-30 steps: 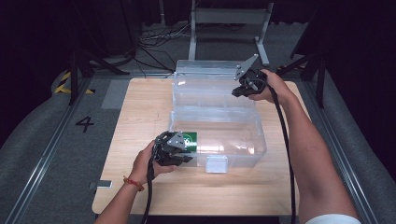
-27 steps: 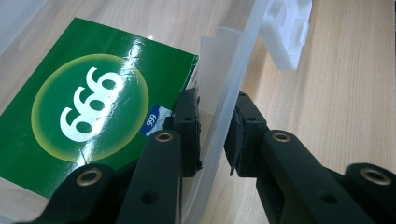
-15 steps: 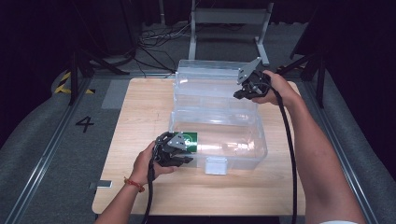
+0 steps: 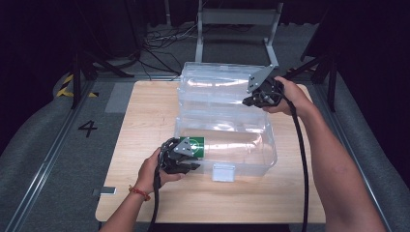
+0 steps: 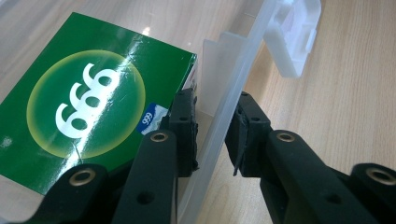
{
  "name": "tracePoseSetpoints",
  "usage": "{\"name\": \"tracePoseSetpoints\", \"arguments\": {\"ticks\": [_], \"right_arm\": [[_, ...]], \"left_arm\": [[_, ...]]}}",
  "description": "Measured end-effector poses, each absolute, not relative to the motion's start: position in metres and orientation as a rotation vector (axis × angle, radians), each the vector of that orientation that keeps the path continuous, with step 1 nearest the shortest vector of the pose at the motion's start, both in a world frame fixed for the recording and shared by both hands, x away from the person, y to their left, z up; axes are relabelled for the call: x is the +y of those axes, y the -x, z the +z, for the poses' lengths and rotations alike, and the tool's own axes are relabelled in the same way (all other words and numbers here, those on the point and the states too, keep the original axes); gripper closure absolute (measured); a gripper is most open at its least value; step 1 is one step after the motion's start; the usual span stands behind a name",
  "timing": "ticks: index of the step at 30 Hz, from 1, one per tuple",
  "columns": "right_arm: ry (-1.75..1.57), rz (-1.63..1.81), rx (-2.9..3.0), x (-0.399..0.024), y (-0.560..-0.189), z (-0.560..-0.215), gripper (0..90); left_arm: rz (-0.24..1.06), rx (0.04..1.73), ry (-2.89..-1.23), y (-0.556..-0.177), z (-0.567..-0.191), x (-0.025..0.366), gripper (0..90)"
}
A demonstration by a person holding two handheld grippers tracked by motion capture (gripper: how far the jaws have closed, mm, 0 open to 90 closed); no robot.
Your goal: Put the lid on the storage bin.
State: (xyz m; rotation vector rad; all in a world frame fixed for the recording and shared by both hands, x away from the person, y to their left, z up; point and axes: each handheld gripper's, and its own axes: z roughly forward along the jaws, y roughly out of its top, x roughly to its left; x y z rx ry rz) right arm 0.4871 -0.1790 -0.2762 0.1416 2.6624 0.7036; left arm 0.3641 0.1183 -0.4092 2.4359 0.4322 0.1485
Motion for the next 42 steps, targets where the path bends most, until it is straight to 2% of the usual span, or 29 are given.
{"name": "tracePoseSetpoints", "arguments": {"ticks": [42], "right_arm": [[-0.102, 0.799, 2.585, -0.189, -0.423, -0.285, 89.6]], "left_arm": [[0.128, 0.426, -2.393, -0.363, -0.410, 0.121, 72.7]]}}
